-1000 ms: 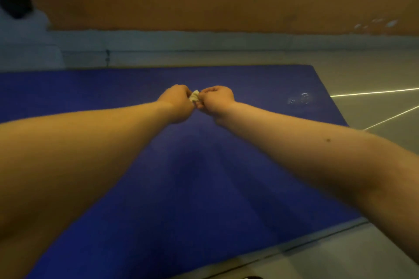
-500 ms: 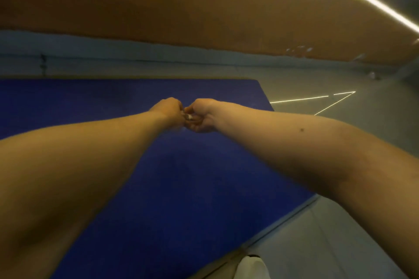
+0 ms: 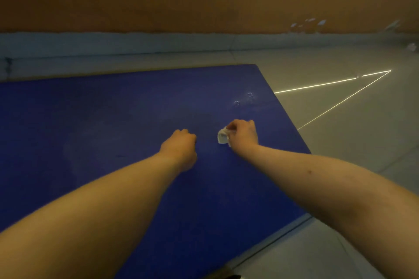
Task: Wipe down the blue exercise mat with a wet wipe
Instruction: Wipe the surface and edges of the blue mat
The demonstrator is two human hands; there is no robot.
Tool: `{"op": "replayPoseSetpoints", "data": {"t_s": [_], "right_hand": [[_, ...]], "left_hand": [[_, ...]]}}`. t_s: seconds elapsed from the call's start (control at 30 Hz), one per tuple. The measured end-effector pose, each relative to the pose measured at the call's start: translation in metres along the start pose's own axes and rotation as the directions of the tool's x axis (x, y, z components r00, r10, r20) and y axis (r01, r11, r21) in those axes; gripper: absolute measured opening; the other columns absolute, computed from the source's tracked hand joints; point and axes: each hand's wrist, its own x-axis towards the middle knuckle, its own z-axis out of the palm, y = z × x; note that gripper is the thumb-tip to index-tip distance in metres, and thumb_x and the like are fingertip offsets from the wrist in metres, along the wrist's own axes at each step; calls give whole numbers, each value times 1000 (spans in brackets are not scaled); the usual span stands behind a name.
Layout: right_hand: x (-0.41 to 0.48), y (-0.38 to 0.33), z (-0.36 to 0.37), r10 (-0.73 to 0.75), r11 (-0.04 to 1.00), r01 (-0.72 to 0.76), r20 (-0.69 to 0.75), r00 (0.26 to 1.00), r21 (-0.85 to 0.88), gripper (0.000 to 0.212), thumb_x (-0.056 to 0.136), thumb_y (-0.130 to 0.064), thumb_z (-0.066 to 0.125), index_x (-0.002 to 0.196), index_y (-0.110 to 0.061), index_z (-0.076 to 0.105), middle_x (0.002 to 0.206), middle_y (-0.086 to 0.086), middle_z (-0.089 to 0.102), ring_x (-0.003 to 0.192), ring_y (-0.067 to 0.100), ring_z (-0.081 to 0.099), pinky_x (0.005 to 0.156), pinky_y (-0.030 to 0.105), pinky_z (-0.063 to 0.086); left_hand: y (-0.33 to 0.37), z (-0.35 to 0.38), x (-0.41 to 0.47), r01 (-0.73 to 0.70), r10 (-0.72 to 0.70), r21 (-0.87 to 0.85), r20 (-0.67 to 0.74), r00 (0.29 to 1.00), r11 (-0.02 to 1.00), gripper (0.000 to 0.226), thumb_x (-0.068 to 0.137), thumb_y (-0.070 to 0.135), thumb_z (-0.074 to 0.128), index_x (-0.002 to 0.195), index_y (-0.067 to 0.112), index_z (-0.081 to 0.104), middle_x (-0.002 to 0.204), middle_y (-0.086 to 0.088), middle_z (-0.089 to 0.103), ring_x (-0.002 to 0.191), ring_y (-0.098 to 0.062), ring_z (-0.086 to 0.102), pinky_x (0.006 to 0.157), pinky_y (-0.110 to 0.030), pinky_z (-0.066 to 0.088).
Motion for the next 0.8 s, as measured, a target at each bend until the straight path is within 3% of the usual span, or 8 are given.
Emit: {"op": "replayPoseSetpoints", "data": {"t_s": [0.07, 0.23, 0.3, 0.4, 0.5, 0.67, 0.73, 0.8], "right_hand": [[7, 28, -3, -71, 984, 60, -58, 996, -165, 24, 96, -7, 58, 117, -16, 67, 120, 7, 52, 107, 24, 50, 83, 29, 44], [4, 49, 9, -126, 992, 126, -41, 991, -23, 7, 100, -11, 55, 106, -8, 53, 116, 9, 51, 98, 27, 57, 79, 35, 49], [0, 44, 23, -237, 971, 238, -58, 970, 18, 12, 101, -18, 57, 103, -6, 57, 115, 7, 49, 94, 23, 55, 77, 30, 45], [-2, 40, 34, -363, 929, 364, -25, 931, 62, 11, 99, -7, 56, 91, -4, 62, 106, 9, 52, 88, 24, 55, 78, 36, 50], [14, 49, 23, -406, 912, 404, 10, 914, 71, 9, 96, -10, 63, 90, -4, 66, 103, 8, 55, 88, 22, 57, 77, 27, 43], [99, 94, -34, 32, 999, -24, -192, 981, 47, 19, 93, -16, 67, 104, 0, 67, 114, 15, 57, 104, 34, 60, 78, 29, 40], [108, 95, -34, 55, 998, -53, -213, 976, 15, 18, 96, -15, 62, 109, -3, 66, 119, 16, 57, 105, 34, 60, 81, 32, 43], [87, 69, -12, -57, 998, 63, -218, 974, 20, 16, 97, -12, 57, 105, -6, 69, 115, 17, 58, 101, 35, 59, 82, 32, 41]], "left_hand": [[22, 8, 9, 7, -6, 106, -11, 1000, 994, 36, 99, 19, 54, 134, 13, 52, 138, -7, 42, 126, -30, 41, 97, -44, 49], [62, 15, 29, 26, -33, 310, 16, 999, 950, 36, 98, 20, 59, 132, 11, 50, 137, -10, 40, 125, -31, 41, 100, -44, 46], [70, 13, 40, 55, -62, 334, 11, 998, 941, 38, 98, 21, 60, 133, 12, 50, 138, -10, 40, 126, -30, 41, 99, -43, 47], [73, 8, 53, 92, -101, 349, 9, 995, 933, 39, 98, 21, 60, 134, 12, 50, 140, -10, 39, 127, -30, 42, 98, -42, 49], [73, 3, 63, 121, -133, 358, 8, 991, 926, 34, 97, 18, 59, 130, 10, 53, 141, -11, 38, 128, -32, 41, 95, -43, 49], [68, 1, 74, 125, -132, 363, -4, 991, 923, 24, 98, 13, 56, 122, 8, 59, 136, -12, 41, 121, -33, 45, 85, -41, 50], [65, -1, 81, 115, -111, 362, -33, 993, 925, 21, 98, 14, 57, 119, 9, 60, 130, -11, 45, 115, -33, 48, 84, -43, 51], [63, -7, 91, 133, -106, 347, -94, 990, 928, 22, 97, 15, 59, 118, 9, 61, 129, -11, 46, 117, -34, 48, 84, -45, 52]]}}
